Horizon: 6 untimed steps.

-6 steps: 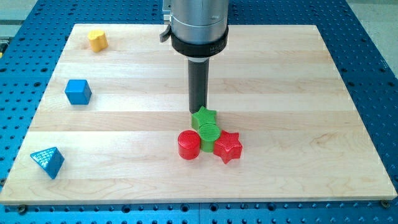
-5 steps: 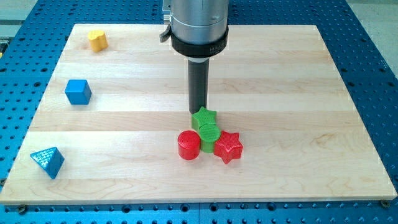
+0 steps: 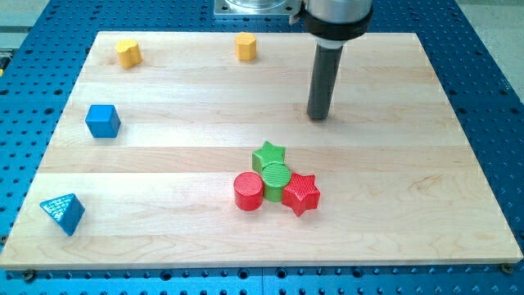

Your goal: Move the yellow blocks towards the cube

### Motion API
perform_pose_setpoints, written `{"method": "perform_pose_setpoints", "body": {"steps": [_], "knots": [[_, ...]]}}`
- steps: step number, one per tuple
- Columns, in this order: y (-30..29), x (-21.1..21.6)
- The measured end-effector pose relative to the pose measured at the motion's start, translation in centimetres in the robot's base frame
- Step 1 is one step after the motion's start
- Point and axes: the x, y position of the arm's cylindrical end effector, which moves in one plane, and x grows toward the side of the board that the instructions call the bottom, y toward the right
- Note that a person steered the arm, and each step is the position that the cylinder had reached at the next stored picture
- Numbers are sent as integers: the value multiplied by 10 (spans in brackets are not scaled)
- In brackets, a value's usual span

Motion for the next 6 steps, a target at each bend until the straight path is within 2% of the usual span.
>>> {"method": "perform_pose_setpoints", "body": {"steps": [2, 3, 5, 6], "knots": [[26, -88], [40, -119], [17, -136], [-53, -114]]}}
